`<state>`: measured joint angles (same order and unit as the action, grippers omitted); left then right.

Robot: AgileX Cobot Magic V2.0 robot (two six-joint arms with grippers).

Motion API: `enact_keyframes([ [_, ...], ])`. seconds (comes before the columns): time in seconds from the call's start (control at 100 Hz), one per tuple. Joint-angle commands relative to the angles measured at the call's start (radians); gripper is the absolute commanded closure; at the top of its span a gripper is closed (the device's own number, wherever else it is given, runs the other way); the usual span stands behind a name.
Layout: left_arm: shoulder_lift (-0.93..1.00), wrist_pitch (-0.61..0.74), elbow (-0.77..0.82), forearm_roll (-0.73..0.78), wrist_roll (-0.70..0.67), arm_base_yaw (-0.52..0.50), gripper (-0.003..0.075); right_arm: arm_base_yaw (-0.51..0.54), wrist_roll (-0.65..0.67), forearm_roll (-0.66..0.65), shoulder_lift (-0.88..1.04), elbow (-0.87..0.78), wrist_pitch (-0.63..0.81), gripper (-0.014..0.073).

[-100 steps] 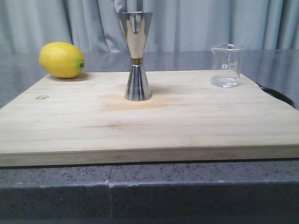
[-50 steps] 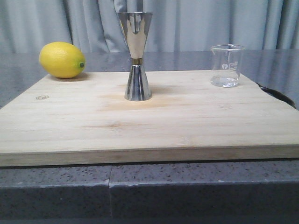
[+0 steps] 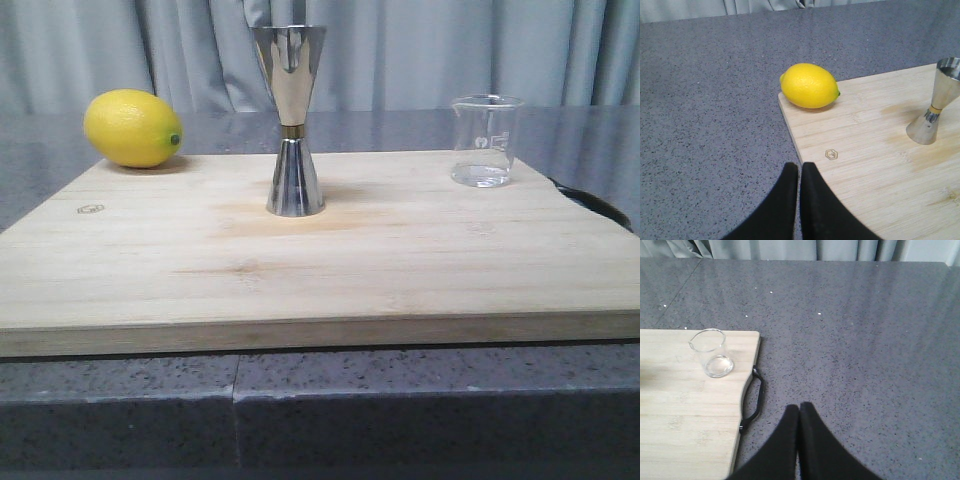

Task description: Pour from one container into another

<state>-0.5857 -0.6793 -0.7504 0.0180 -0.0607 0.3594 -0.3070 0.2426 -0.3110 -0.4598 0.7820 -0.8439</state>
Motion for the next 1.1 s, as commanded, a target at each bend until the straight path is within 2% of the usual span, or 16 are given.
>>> enact_keyframes([
  [0.0,-0.001,0.083,-0.013,-0.007,-0.010,0.001,0.0739,-0.001,-0.008,-0.032,-0.006,0.034,0.071,0.0665],
  [0.1,0.039,0.131,0.037,-0.031,0.001,-0.027,0.0739,-0.001,-0.008,-0.032,-0.006,0.034,0.070,0.0665],
  [0.19,0.095,0.201,0.113,-0.048,0.053,-0.101,0.0739,-0.001,-0.008,-0.032,-0.006,0.034,0.070,0.0665],
  [0.36,0.273,0.390,0.331,-0.065,0.101,-0.233,0.0739,-0.001,-0.008,-0.032,-0.006,0.034,0.070,0.0665],
  [0.5,0.424,0.518,0.512,-0.067,0.101,-0.294,0.0739,-0.001,-0.008,-0.032,-0.006,0.034,0.070,0.0665],
  [0.73,0.612,0.639,0.707,-0.069,0.101,-0.316,0.0739,-0.001,-0.008,-0.032,-0.006,0.034,0.070,0.0665],
  [0.84,0.615,0.712,0.760,-0.069,0.101,-0.316,0.0739,-0.001,-0.008,-0.032,-0.006,0.034,0.070,0.0665],
  [1.09,0.617,0.703,0.760,-0.069,0.101,-0.316,0.0739,-0.001,-0.008,-0.032,-0.006,0.034,0.069,0.0665],
])
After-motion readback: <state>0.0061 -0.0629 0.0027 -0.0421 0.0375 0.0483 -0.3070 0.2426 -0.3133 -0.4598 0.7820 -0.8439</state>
